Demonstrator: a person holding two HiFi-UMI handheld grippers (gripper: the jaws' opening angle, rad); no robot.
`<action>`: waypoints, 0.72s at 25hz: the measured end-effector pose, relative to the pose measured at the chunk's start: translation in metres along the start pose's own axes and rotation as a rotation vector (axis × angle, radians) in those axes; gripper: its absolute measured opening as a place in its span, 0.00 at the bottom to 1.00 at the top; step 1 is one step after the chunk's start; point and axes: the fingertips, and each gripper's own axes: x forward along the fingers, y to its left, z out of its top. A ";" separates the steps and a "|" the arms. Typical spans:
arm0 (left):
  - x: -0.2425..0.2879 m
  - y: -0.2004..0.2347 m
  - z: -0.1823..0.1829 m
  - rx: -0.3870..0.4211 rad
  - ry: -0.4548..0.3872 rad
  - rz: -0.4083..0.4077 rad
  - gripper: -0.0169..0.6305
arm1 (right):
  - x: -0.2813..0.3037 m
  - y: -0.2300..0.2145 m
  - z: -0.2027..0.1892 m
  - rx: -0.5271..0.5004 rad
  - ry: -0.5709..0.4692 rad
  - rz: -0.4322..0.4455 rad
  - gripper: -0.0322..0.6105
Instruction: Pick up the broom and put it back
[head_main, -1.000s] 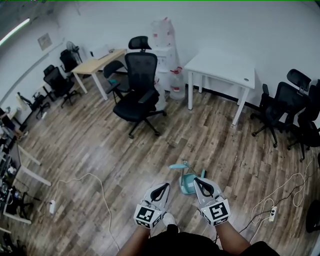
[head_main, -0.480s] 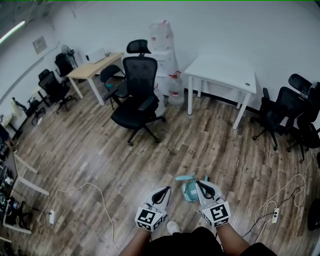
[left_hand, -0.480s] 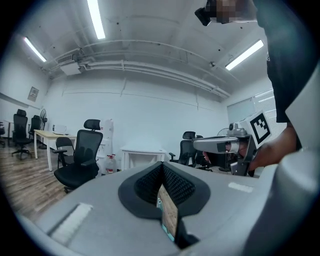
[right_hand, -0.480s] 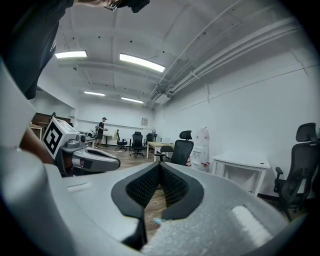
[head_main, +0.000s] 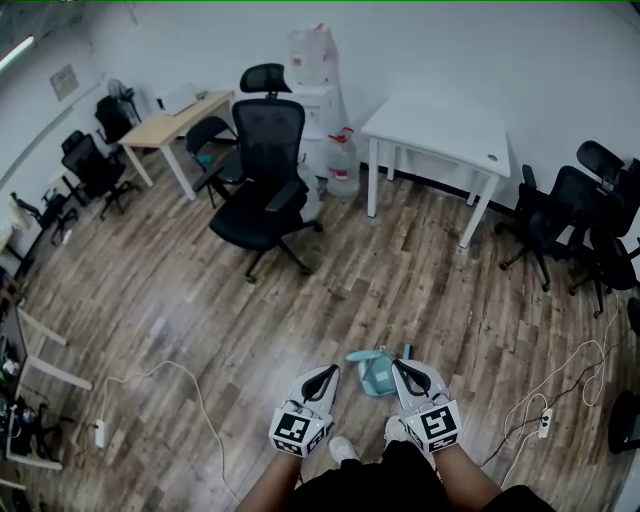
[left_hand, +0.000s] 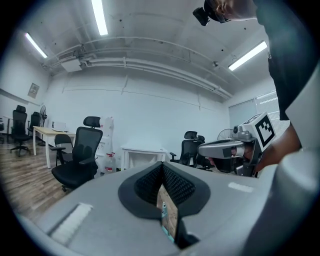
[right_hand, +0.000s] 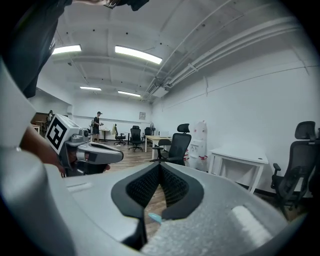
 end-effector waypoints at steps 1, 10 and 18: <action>0.002 0.001 -0.002 -0.003 0.004 0.004 0.05 | 0.002 -0.001 -0.002 -0.004 0.005 0.005 0.05; 0.017 0.010 -0.032 0.006 0.088 0.062 0.05 | 0.011 -0.018 -0.037 0.003 0.099 0.046 0.05; 0.029 0.015 -0.067 -0.017 0.155 0.103 0.05 | 0.022 -0.024 -0.086 0.012 0.209 0.104 0.05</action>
